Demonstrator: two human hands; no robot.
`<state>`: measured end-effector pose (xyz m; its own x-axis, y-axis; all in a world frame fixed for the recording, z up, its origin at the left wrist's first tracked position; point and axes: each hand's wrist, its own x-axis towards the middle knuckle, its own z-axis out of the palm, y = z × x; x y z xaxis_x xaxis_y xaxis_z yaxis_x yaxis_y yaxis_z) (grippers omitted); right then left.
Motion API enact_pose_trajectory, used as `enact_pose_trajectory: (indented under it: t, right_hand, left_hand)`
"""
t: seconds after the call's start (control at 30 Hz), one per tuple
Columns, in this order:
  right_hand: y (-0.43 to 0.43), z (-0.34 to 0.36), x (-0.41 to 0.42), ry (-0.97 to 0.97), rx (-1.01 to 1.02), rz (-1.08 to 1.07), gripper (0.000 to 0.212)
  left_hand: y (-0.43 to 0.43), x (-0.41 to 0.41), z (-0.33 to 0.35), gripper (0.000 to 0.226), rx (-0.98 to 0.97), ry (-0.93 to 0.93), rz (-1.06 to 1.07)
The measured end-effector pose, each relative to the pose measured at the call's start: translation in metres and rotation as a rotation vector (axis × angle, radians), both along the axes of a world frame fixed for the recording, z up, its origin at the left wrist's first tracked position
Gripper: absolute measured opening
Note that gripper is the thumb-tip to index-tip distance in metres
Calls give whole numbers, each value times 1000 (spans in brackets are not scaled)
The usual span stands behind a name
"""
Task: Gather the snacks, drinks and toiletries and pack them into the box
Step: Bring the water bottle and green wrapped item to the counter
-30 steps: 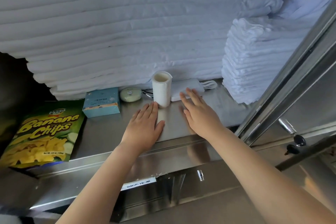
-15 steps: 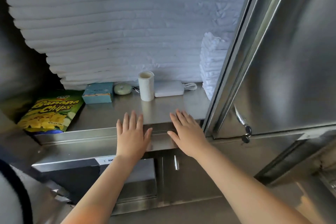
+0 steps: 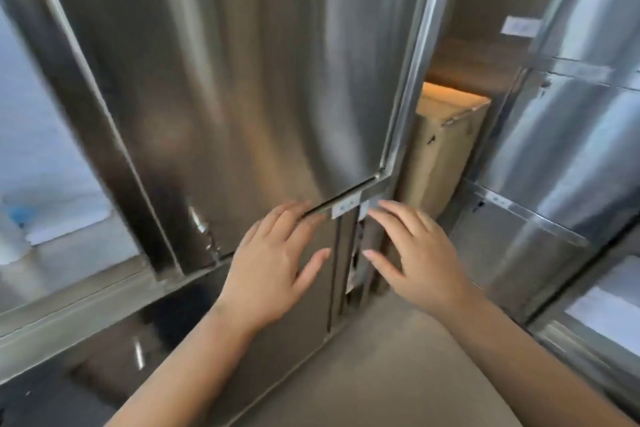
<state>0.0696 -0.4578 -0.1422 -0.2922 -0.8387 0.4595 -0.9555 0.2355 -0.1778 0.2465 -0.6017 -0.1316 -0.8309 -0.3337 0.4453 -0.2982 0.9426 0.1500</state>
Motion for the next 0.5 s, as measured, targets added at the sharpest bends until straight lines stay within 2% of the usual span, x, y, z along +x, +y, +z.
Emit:
enact_pose_trajectory:
  t: [0.23,0.5]
  right_hand:
    - [159,39,-109,34,-4,-551,72]
    - [309,47,-239,26,36,-1014,83]
  left_hand:
    - [93,-193,36,69,-75,-87,-340]
    - [211,-403,32,68,-43,-38,-710]
